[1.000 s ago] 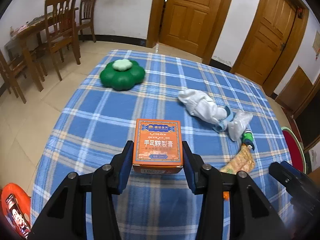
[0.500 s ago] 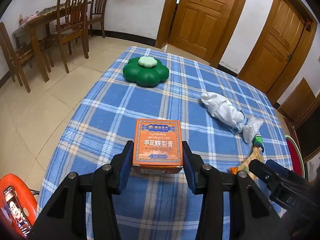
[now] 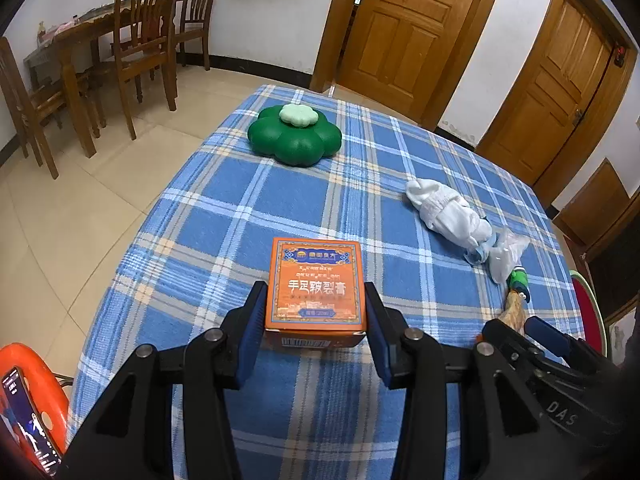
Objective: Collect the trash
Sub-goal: 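Grasp the orange-wrapped bread bag with the right tool while the left tool holds the box, then carry the bread bag over the red bucket with the right tool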
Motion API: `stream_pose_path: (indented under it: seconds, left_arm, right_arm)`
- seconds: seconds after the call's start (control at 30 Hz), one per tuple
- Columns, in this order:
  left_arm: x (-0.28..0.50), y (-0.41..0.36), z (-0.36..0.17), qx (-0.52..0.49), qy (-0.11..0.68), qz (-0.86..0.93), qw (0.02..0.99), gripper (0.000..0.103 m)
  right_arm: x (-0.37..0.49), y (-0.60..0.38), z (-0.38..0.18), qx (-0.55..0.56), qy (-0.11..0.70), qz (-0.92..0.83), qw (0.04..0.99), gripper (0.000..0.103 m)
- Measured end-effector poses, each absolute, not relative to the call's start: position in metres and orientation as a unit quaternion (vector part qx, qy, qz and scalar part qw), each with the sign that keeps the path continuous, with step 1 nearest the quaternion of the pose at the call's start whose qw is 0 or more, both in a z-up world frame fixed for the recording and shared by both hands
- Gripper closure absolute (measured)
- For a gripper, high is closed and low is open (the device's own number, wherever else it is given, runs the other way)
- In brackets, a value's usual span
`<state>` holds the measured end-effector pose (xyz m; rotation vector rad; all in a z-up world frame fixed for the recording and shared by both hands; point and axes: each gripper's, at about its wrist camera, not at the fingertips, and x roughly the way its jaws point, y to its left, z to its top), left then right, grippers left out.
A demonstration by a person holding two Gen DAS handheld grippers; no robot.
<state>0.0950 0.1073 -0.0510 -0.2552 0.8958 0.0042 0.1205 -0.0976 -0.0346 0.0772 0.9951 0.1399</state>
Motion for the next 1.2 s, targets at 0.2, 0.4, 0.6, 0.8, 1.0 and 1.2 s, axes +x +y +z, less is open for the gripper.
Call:
stream_pose_path:
  seconds: [0.2,0.4,0.6,0.8,1.0,1.2]
  left_arm:
    - [0.094,0.105,-0.051,-0.123,0.431,0.000,0.894,0.056]
    - [0.093,0.102,-0.050,-0.121,0.432,-0.004,0.894,0.056]
    - [0.092,0.094,-0.047,-0.116,0.432,-0.012,0.894,0.056]
    - [0.090,0.085,-0.043,-0.110,0.432,-0.019,0.895,0.056]
    - [0.087,0.074,-0.037,-0.100,0.430,-0.029,0.897,0.056]
    - [0.084,0.056,-0.029,-0.087,0.427,-0.044,0.899,0.056]
  right_arm:
    - [0.116,-0.103,-0.044,0.043,0.487,0.064,0.870,0.021]
    - [0.107,-0.109,-0.044,0.043,0.479,0.067,0.874,0.035]
    - [0.102,-0.118,-0.043,0.058,0.477,0.077,0.874,0.038]
    - [0.091,-0.126,-0.037,0.065,0.472,0.077,0.876,0.038]
    - [0.078,-0.145,-0.024,0.068,0.456,0.065,0.885,0.038]
    - [0.069,-0.167,-0.012,0.086,0.443,0.056,0.891,0.038]
